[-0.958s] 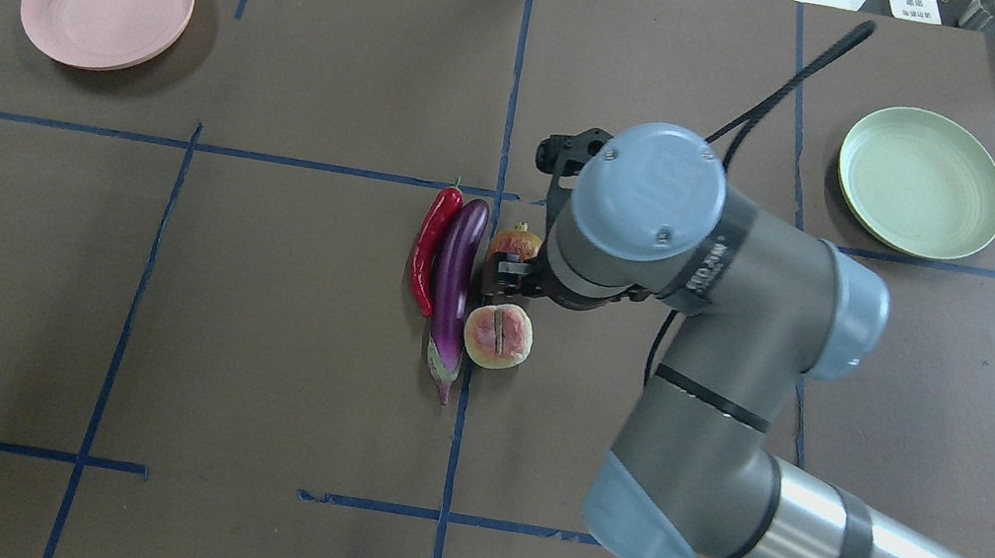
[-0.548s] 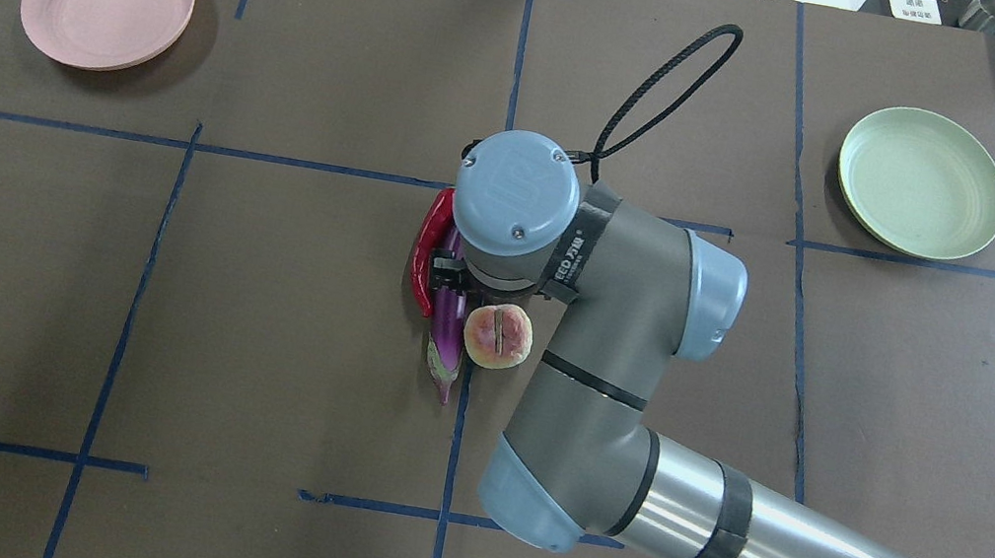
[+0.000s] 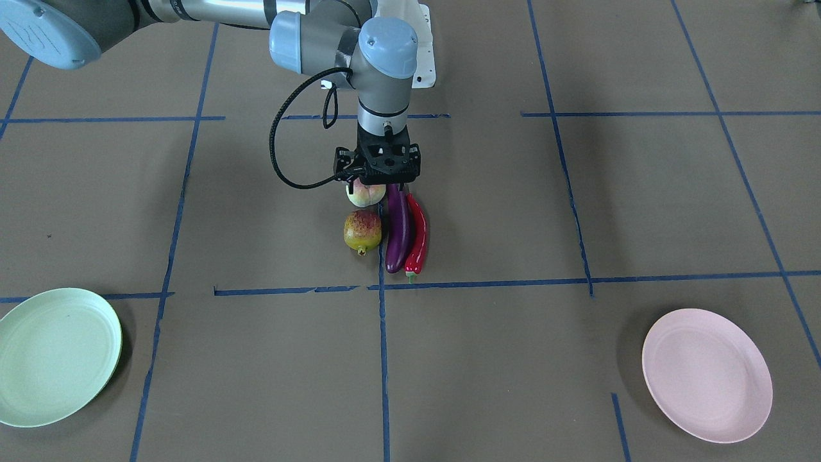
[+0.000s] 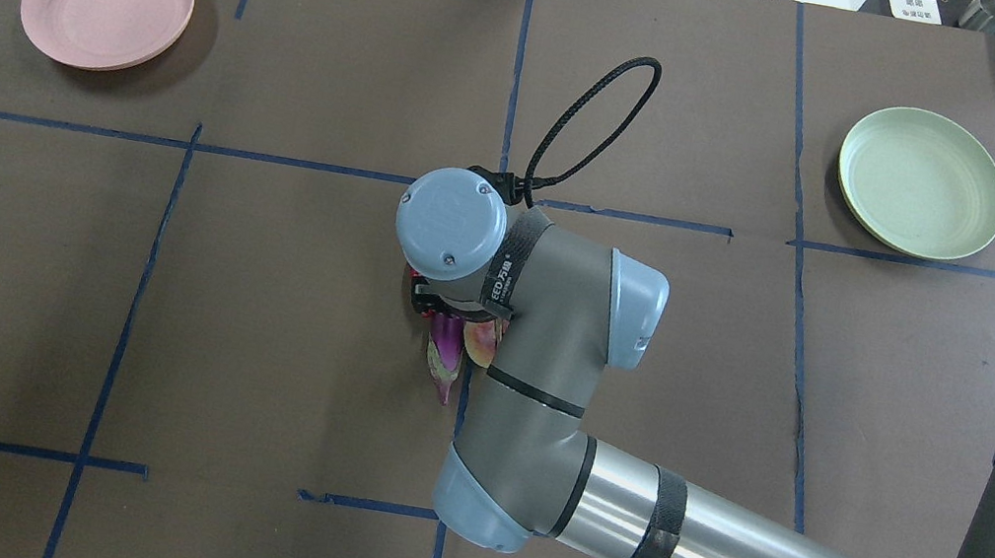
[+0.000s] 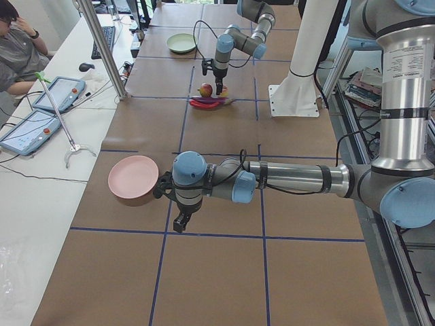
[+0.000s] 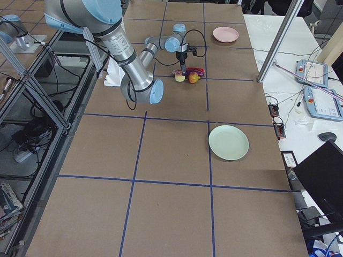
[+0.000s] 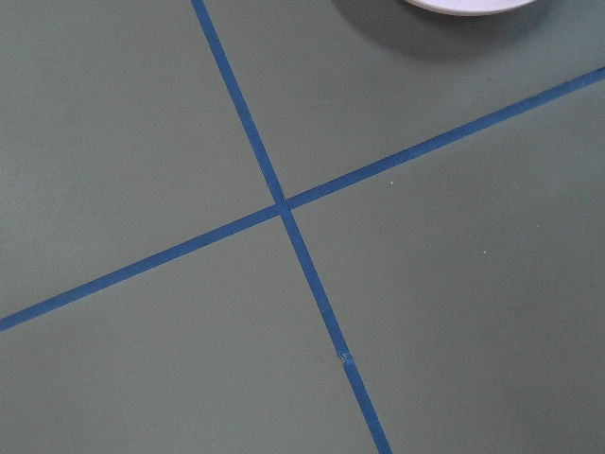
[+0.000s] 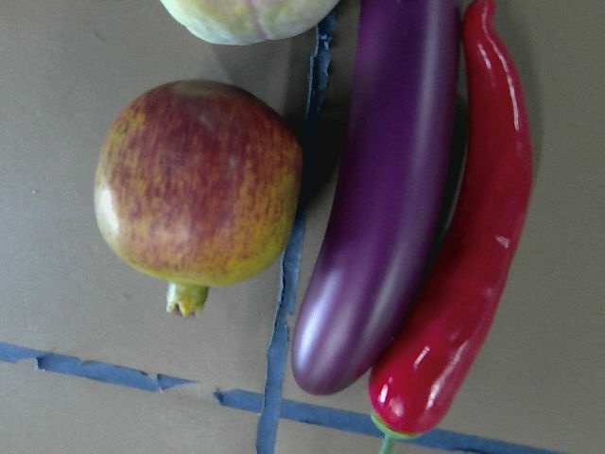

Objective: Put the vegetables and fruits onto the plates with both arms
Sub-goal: 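Reach the right gripper down to the peach and grasp it, then carry the peach with the right gripper onto the green plate and release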

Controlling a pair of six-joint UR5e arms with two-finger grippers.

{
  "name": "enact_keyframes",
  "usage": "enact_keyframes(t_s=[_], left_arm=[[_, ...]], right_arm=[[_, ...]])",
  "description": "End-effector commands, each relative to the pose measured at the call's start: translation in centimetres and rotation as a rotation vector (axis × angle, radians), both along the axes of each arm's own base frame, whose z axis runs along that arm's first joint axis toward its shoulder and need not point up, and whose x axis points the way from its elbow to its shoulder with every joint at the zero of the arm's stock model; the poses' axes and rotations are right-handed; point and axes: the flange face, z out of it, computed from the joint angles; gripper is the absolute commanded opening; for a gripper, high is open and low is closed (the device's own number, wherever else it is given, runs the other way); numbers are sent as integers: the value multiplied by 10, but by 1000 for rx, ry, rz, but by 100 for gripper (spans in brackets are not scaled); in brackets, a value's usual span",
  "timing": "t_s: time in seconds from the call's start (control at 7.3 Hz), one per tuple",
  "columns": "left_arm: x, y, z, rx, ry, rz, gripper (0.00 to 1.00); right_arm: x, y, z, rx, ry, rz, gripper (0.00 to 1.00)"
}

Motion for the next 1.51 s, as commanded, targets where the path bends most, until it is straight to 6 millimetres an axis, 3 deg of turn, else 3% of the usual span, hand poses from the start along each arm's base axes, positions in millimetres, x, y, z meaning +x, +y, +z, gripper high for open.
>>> enact_keyframes(t_s=[0.0, 0.14, 0.27, 0.41, 0.55, 0.68, 0.82, 0.96, 1.1, 1.23, 1.37], left_arm=[[0, 0, 0, 0, 0, 0, 100], [0, 0, 0, 0, 0, 0, 100], [3, 0, 0, 1, 0, 7, 100], [7, -1, 0, 1, 0, 17, 100], [9, -1, 0, 3, 0, 20, 100], [9, -1, 0, 2, 0, 19, 100], [9, -1, 0, 2, 0, 19, 100], [9, -1, 0, 0, 0, 19, 100], [9, -1, 0, -1, 0, 18, 100], [10, -2, 0, -10, 2, 12, 100], [21, -9, -4, -37, 6, 2, 100]], right_arm=[[-8, 11, 18, 4, 29, -34, 100], [-8, 12, 17, 0, 28, -40, 99], [-7, 14, 12, -5, 19, -46, 69], [-7, 17, 13, -28, 10, -63, 23], [2, 11, 4, -25, -9, -54, 3], [24, 2, -10, -43, -19, -41, 2], [61, -8, -36, -67, -51, -28, 2], [97, -32, -47, -84, -76, -3, 2], [139, -76, -42, -60, -86, -39, 2], [190, -122, -14, -25, -75, -90, 2], [254, -174, 32, 41, -35, -164, 2]])
